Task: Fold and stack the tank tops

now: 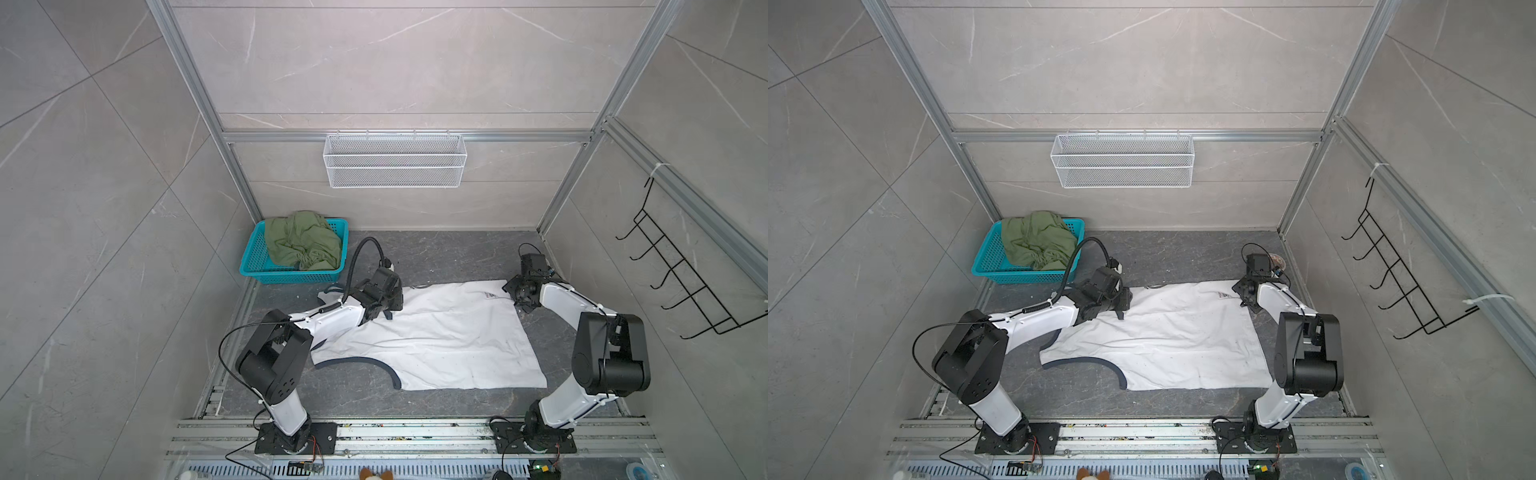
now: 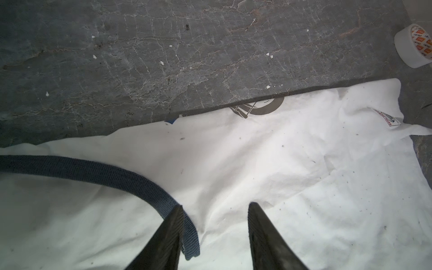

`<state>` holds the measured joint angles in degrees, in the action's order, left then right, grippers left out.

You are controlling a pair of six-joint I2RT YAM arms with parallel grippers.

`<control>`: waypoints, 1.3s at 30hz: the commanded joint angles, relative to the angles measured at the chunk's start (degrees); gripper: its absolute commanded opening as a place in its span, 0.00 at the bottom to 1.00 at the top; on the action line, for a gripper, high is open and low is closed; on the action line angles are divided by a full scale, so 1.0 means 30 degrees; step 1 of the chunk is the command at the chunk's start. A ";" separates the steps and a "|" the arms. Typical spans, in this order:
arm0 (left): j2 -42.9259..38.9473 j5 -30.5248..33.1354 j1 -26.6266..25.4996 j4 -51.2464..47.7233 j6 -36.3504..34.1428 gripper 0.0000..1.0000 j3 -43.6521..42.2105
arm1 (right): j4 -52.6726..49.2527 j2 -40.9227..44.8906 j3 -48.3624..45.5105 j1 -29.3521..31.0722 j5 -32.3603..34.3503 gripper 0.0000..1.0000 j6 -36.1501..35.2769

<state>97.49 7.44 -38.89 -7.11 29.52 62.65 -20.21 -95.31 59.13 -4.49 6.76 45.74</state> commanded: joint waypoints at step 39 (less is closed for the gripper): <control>0.3015 0.0062 -0.0620 -0.3573 0.2612 0.20 0.1499 | 0.0760 -0.1578 -0.0380 -0.0817 -0.2030 0.22 0.0348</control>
<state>105.80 6.61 -40.77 -17.89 37.54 65.43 -17.28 -99.55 56.90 -6.83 -1.21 47.77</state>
